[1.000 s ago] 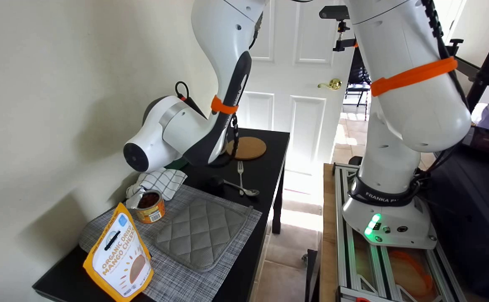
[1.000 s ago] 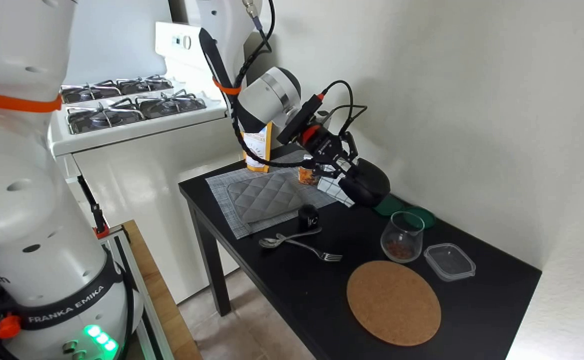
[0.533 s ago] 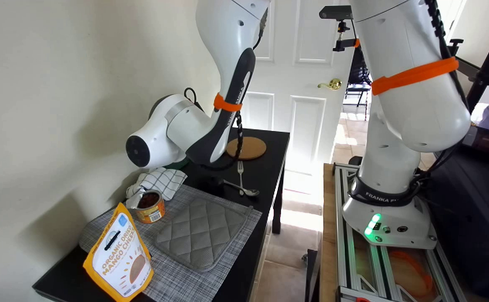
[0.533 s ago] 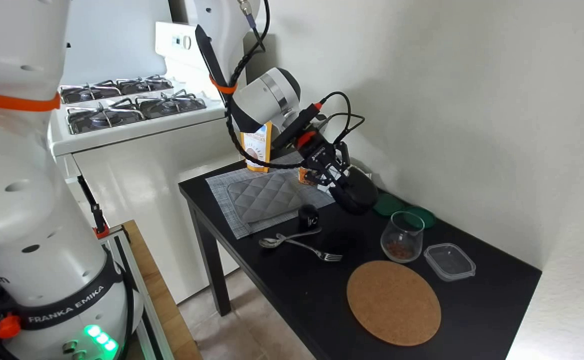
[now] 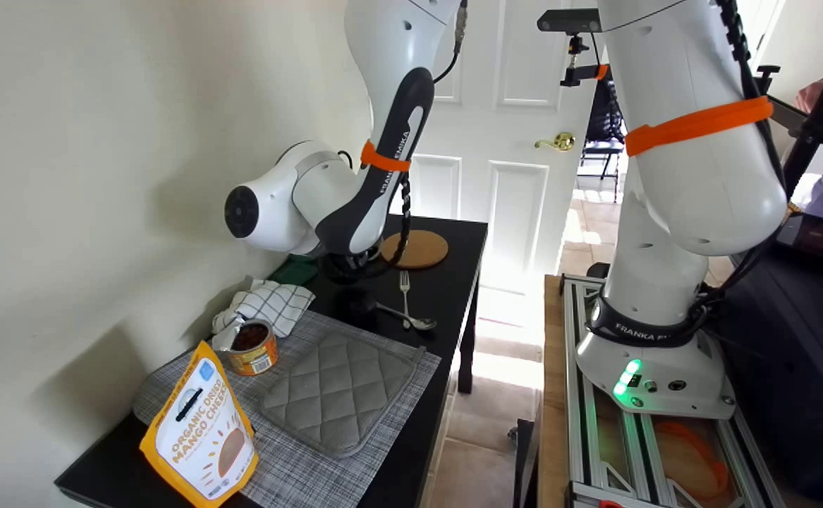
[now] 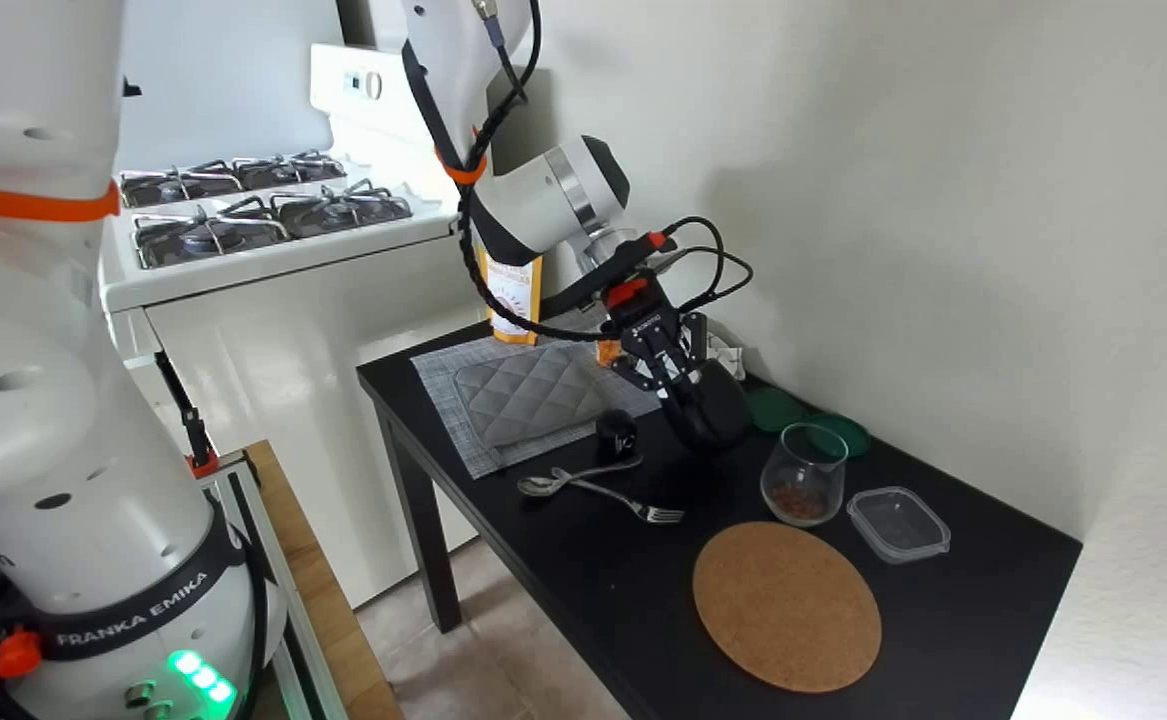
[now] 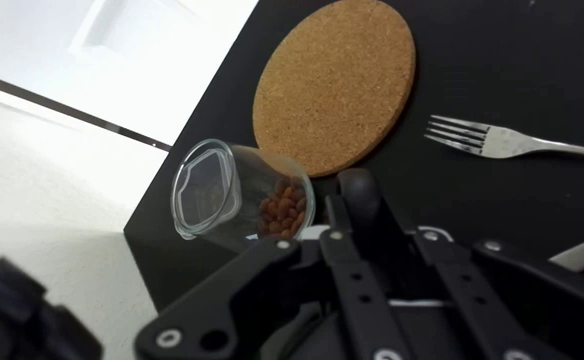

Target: Pour the contents of the black cup into the glass cup

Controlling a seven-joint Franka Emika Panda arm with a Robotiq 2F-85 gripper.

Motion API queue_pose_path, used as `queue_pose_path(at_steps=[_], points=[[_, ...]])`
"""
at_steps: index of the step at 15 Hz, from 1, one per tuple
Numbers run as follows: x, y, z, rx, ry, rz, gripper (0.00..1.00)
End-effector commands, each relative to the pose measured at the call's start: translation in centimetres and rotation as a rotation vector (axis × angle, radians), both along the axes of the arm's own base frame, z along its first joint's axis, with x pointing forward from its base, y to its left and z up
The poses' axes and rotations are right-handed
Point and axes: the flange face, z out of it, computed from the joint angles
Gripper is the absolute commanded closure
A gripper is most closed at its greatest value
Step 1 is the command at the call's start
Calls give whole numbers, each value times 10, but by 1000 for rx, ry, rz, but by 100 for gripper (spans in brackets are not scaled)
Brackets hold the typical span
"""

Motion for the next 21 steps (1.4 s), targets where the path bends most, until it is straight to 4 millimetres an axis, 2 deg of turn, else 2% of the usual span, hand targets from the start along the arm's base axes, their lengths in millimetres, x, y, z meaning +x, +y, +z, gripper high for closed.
queue_pose_path(at_steps=[1, 9, 14, 21], points=[[-3, -11, 22, 112, -62, -57, 94], [1, -20, 42, 288, -166, -126, 94], [-9, -29, 33, 273, -115, -152, 94], [-30, -47, 9, 268, -66, -213, 94]])
